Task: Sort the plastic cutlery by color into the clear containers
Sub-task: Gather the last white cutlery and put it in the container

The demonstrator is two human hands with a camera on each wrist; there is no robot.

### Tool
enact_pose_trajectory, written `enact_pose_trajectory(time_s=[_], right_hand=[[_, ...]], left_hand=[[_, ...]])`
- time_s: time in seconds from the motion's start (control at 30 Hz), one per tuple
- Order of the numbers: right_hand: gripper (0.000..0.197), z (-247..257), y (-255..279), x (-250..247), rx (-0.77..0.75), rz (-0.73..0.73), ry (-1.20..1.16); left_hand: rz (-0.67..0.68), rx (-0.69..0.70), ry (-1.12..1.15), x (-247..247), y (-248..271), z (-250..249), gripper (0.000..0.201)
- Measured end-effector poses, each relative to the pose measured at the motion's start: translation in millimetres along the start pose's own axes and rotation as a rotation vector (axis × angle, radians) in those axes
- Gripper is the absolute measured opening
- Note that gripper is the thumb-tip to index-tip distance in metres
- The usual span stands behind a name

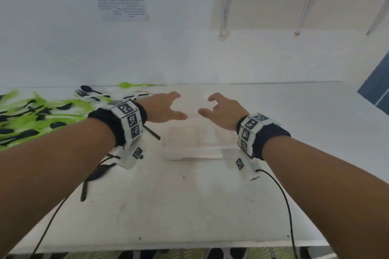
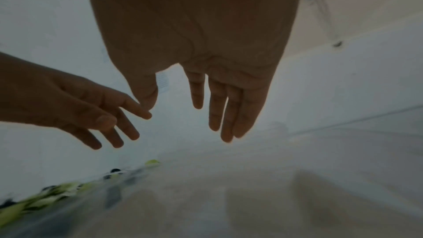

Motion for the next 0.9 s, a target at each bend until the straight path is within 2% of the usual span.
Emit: enact_pose_trajectory(time_s=[0.1,0.27,0.43,0.67,0.8,0.9], right_hand=[[0.074,43.3,-20.2,21.5,-0.034,0.126,0.001],[0.069,117.4,-43.8,64.3,-0.159,0.203,0.039],[0.062,172.6,-71.4,117.4,-0.237,0.239,0.146],[0.041,205.4,-127.0,183.2,-0.145,0.237,0.241],[0.031,210.3,-148.3,197.3,-0.077,0.18,0.246],[0.032,217.1,-162.1,197.5,-0.045,0.112,0.264]], left_hand=[[-0.011,-0.118,0.019,-17.4,22.9,49.0,0.087],[-0.015,-0.28,0.023,-24.5,65.1,133.8,0.071],[-0.006,-0.351,0.059,-14.0,85.4,211.5,0.058],[0.021,-0.25,0.041,-12.3,60.6,293.0,0.046],[0.057,-0.127,0.01,-15.5,33.3,322.6,0.037],[0.042,-0.029,-0.026,-20.9,12.4,336.9,0.031]])
Point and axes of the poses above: each hand's wrist, its own y-axis away from the middle knuckle, its own x-axis out of the palm, z = x × y, the point moved 5 cm from there along -y, towards the middle knuckle, and after that the axes turned 3 degrees about z, right-handed, at the moved point
